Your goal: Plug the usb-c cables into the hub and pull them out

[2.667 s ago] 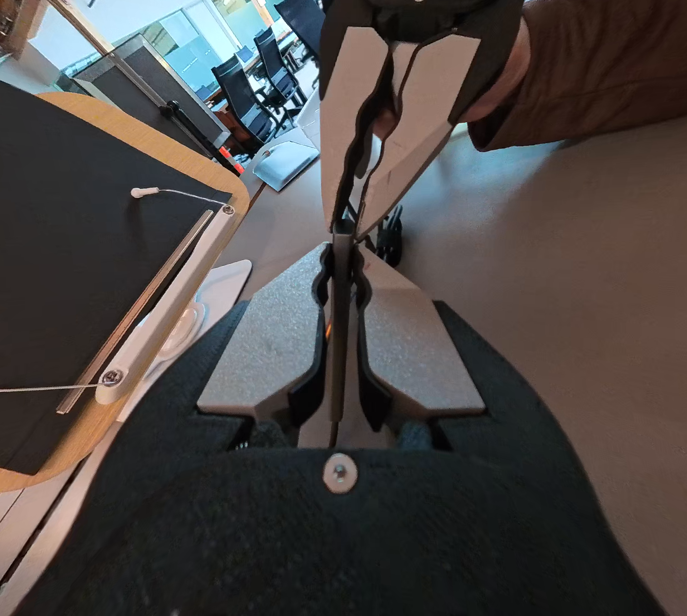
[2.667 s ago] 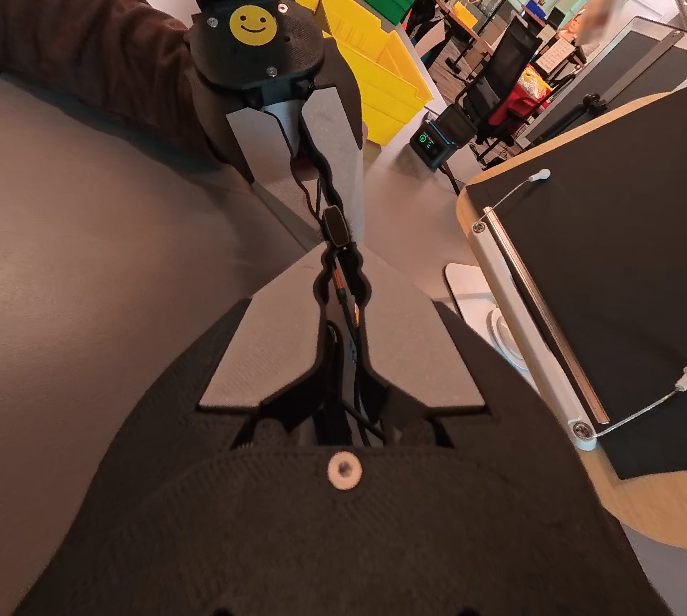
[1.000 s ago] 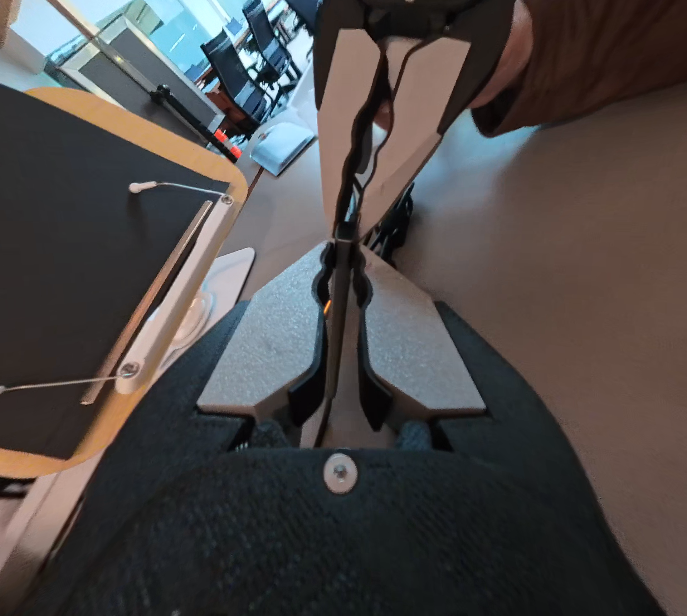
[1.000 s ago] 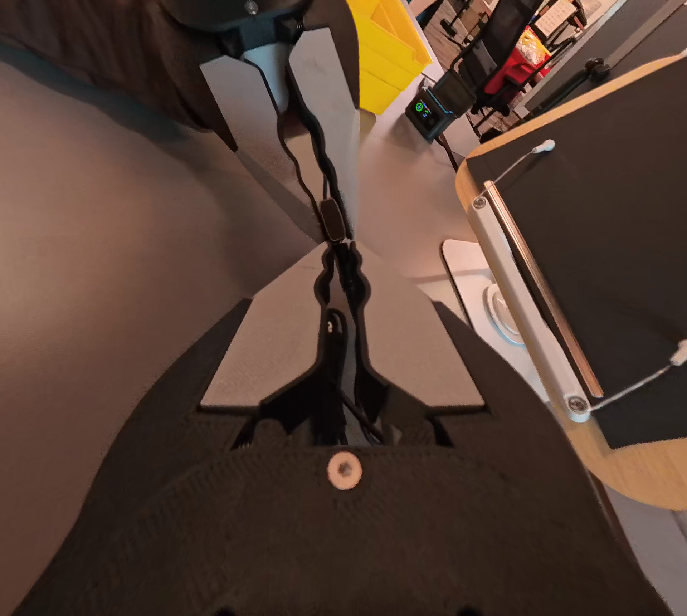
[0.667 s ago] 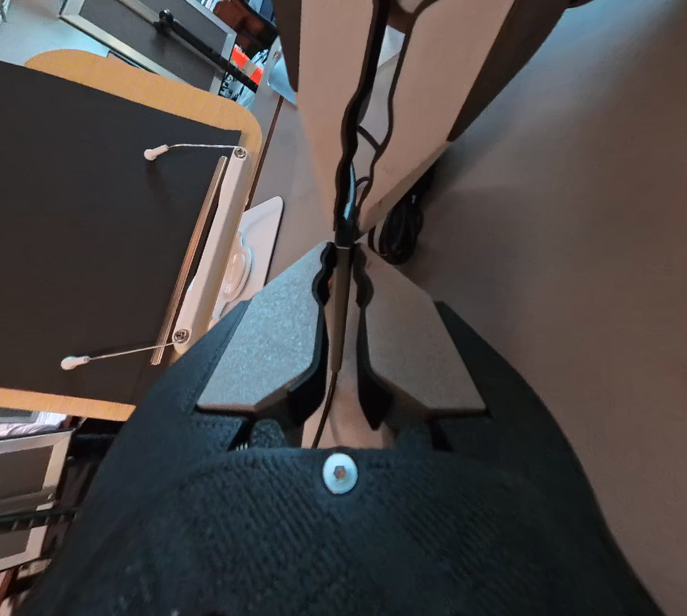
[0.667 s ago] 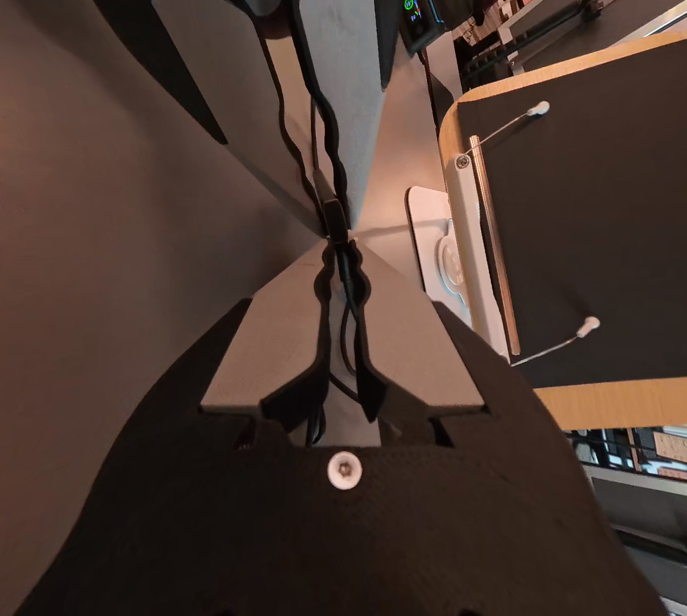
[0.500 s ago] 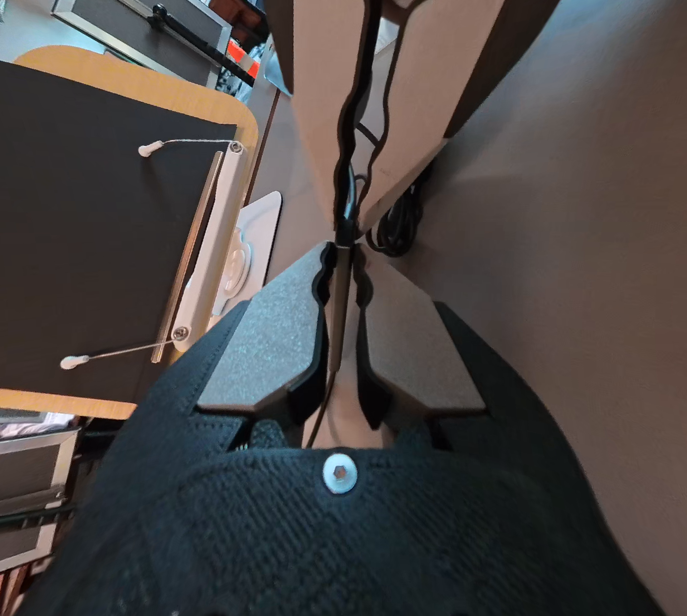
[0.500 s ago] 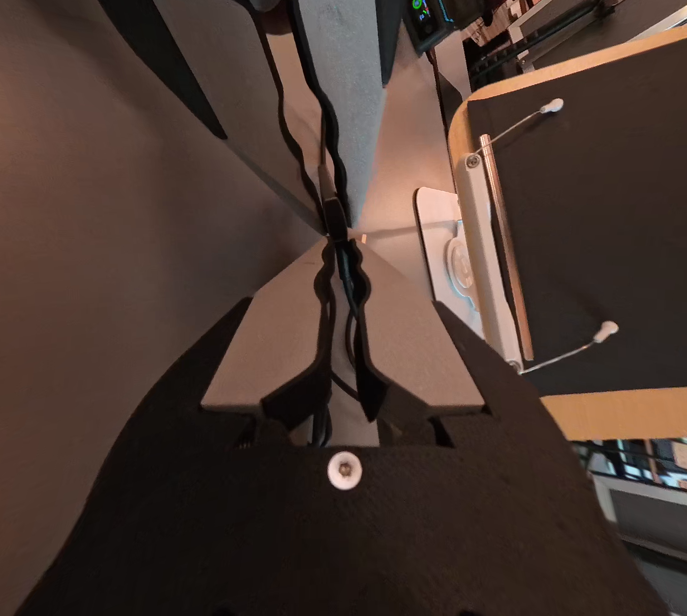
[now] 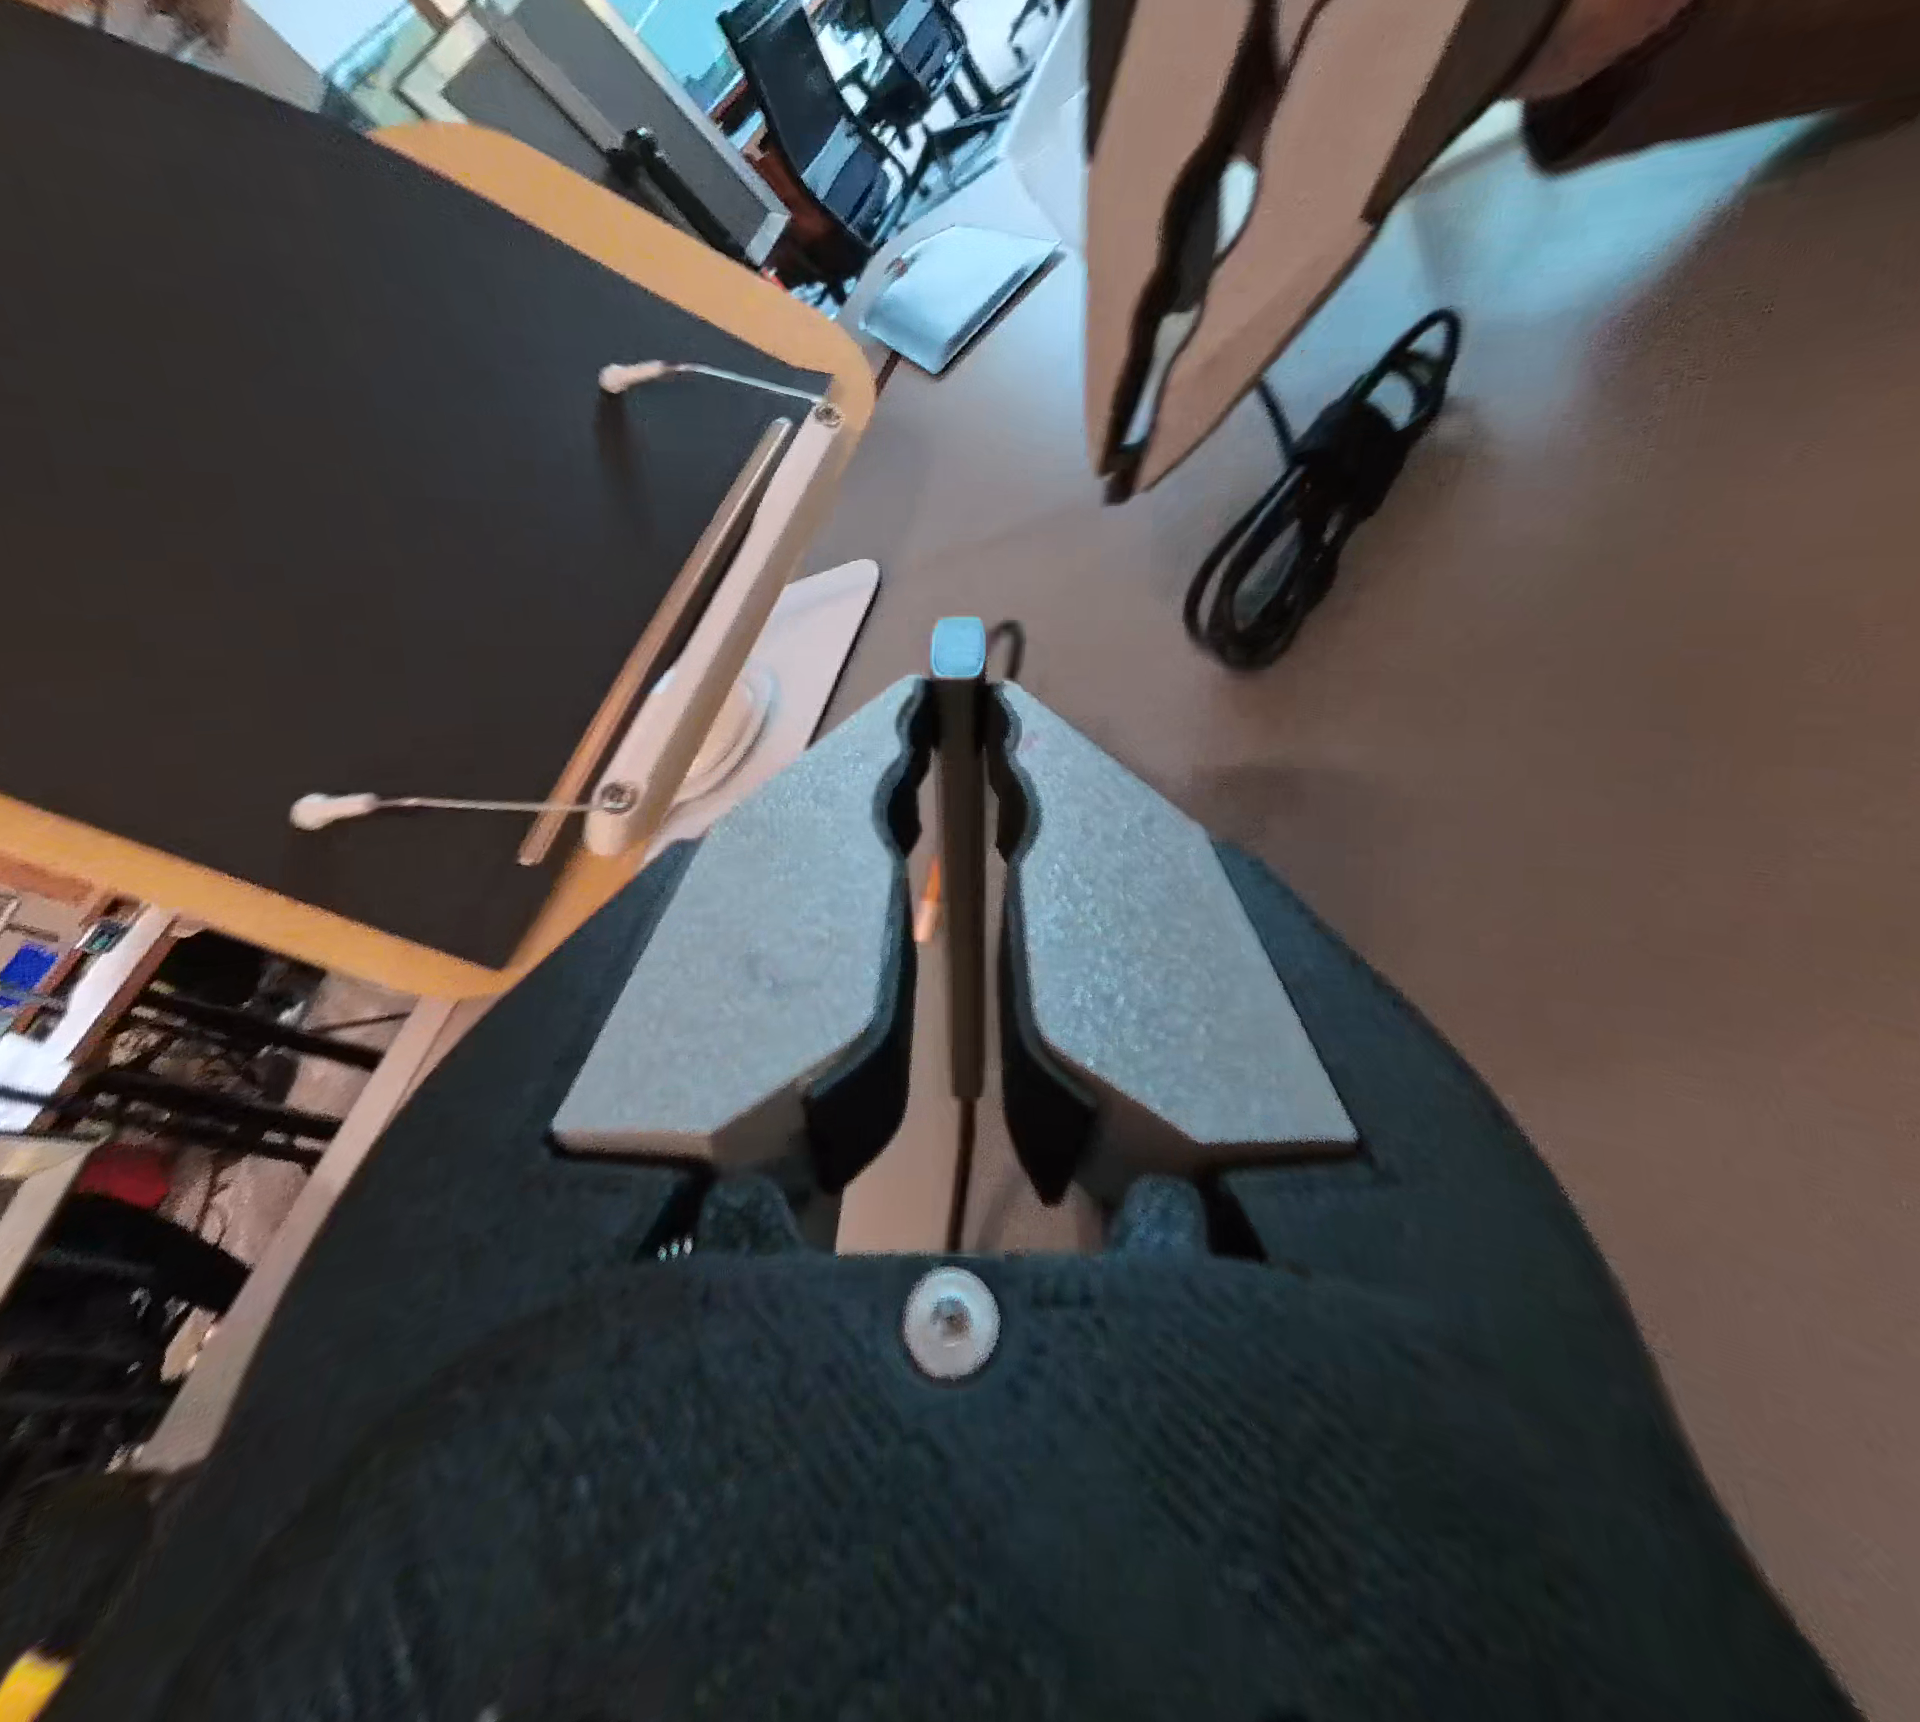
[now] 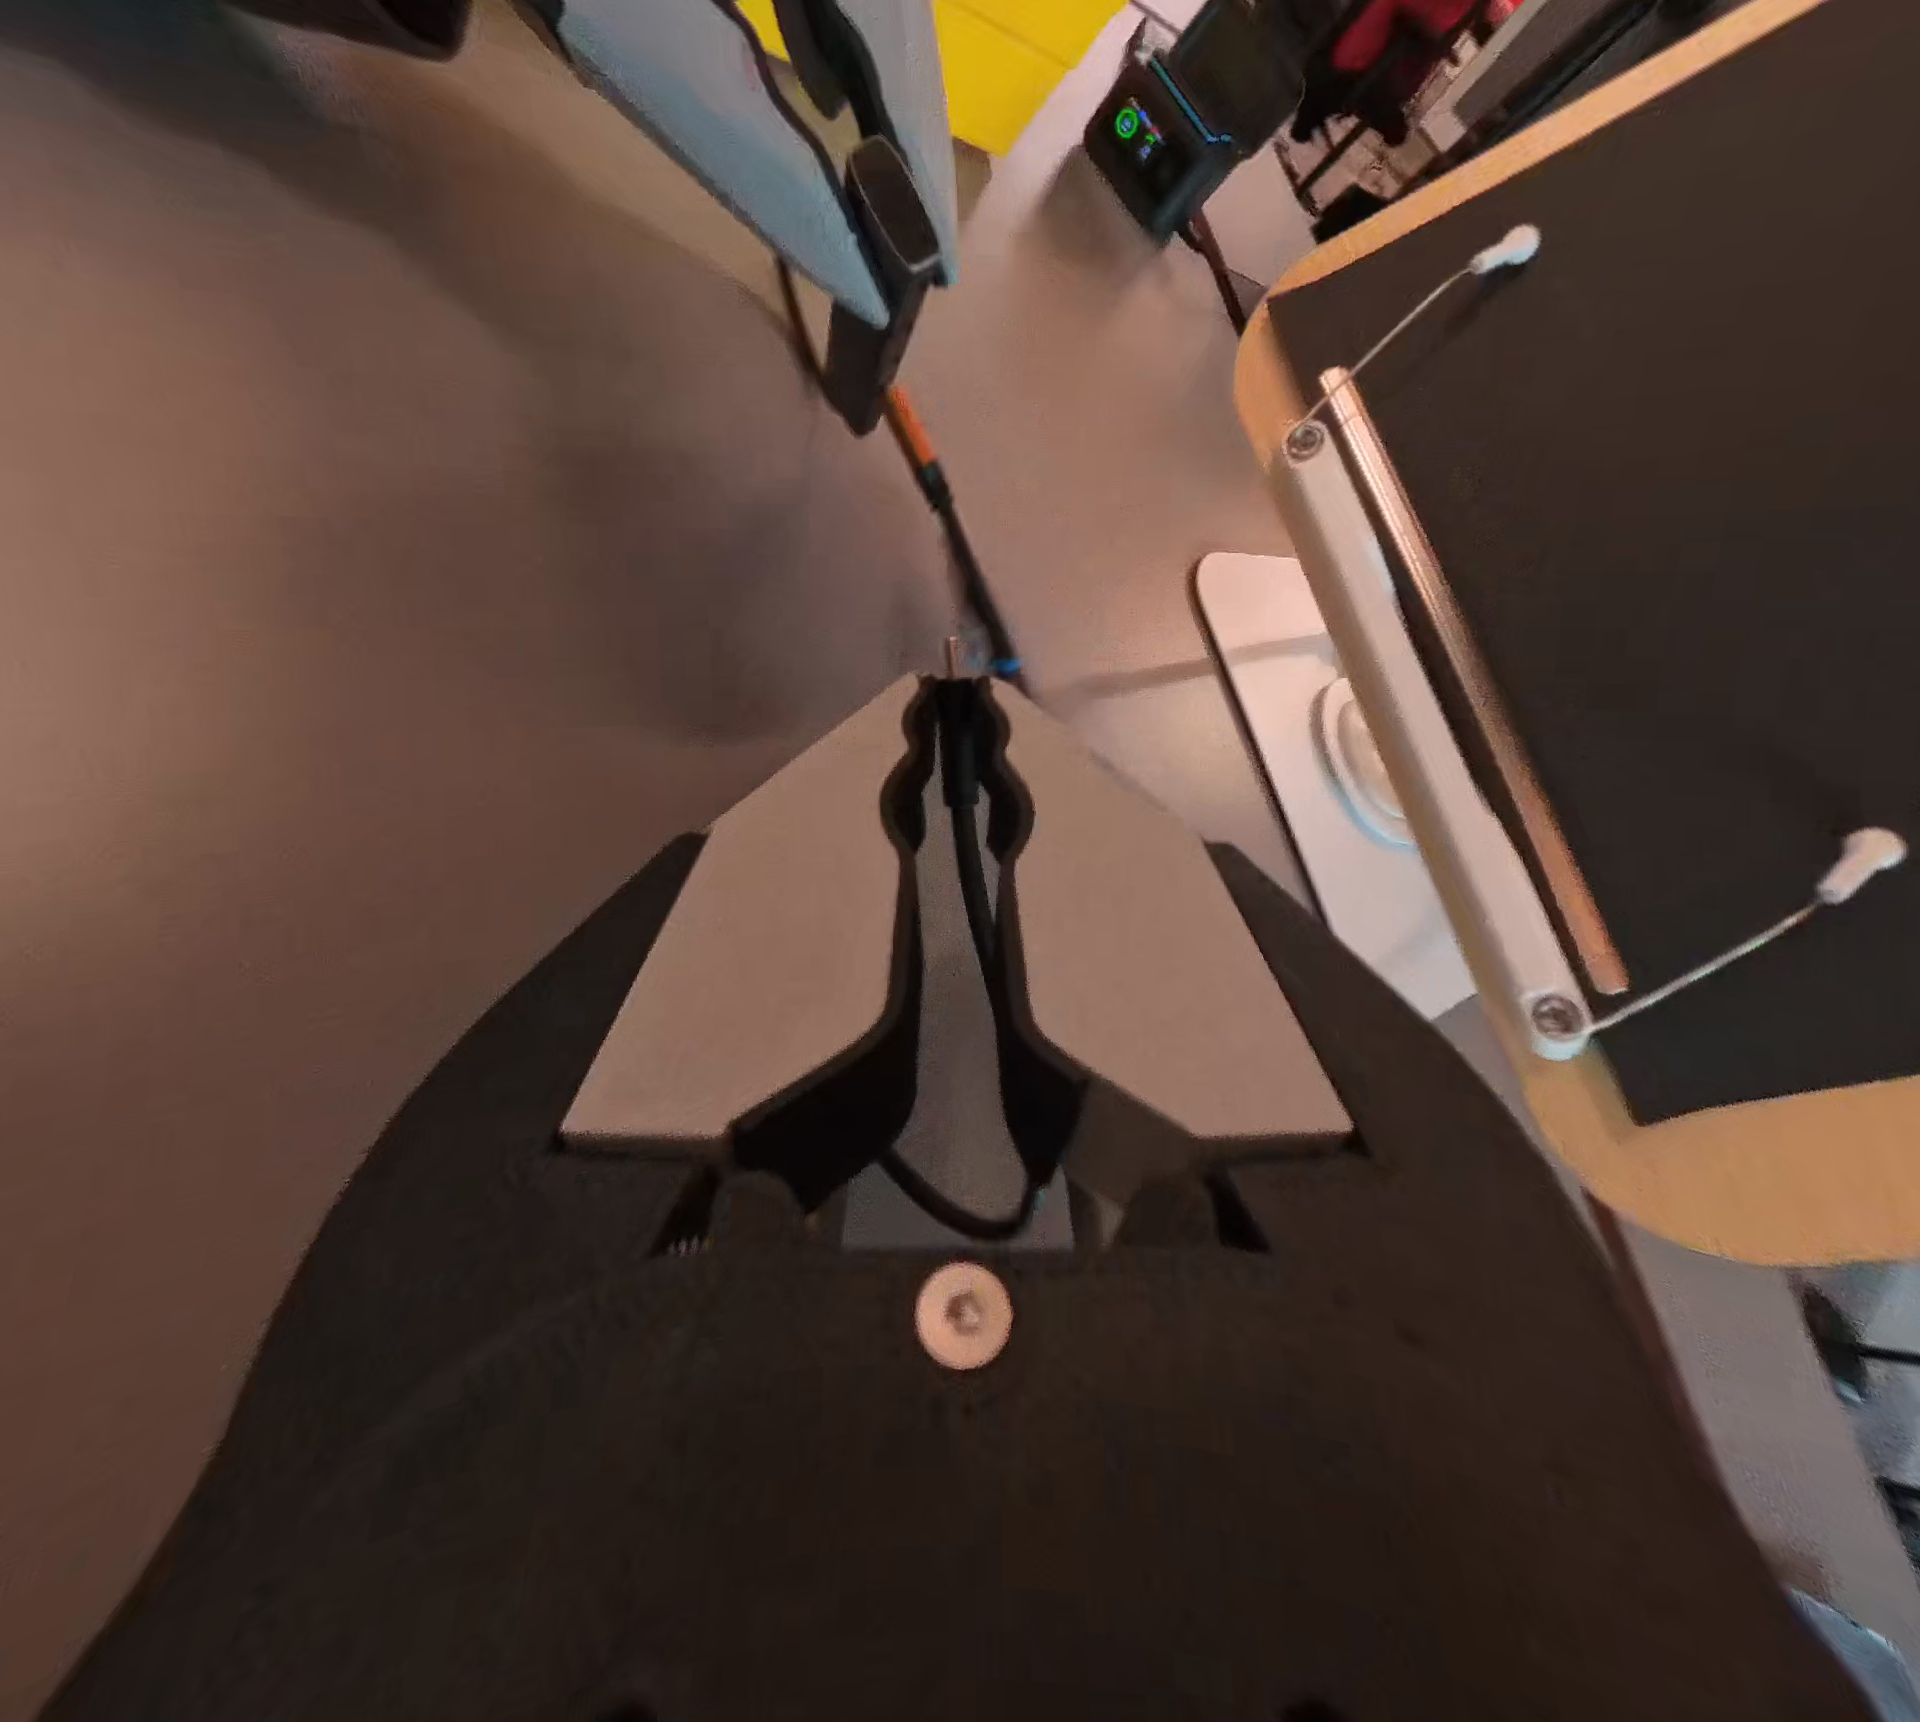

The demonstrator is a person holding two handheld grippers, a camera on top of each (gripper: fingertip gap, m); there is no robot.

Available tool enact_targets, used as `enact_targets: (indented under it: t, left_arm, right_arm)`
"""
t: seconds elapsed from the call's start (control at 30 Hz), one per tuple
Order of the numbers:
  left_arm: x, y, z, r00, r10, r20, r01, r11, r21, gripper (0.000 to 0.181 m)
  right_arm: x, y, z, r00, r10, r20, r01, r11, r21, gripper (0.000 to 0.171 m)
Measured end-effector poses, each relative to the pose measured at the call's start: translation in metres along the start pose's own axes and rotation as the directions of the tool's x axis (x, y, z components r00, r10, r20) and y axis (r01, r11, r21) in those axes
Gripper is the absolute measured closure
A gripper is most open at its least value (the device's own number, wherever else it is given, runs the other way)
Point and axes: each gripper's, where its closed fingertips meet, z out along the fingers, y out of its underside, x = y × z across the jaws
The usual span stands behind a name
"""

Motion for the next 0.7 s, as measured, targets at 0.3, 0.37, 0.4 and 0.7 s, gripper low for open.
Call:
enact_targets:
  t: [0.3,0.37,0.4,0.7]
  left_arm:
    - [0.004,-0.014,0.008,1.0,-0.016,0.016,0.014,0.996,0.091,0.174]
    - [0.003,-0.019,0.007,0.999,-0.034,0.027,0.031,0.993,0.116,0.174]
    - [0.001,-0.021,0.007,0.998,-0.045,0.034,0.04,0.991,0.129,0.174]
    - [-0.057,-0.003,-0.005,0.922,-0.17,0.348,0.146,0.985,0.094,0.174]
  right_arm:
    - [0.004,0.01,0.004,0.982,0.19,0.023,-0.19,0.981,0.036,0.134]
    - [0.006,0.001,0.0,0.96,0.27,0.071,-0.276,0.956,0.099,0.126]
    - [0.007,-0.002,-0.001,0.954,0.289,0.083,-0.298,0.948,0.116,0.125]
    - [0.013,0.017,0.01,0.876,0.472,0.098,-0.477,0.878,0.033,0.12]
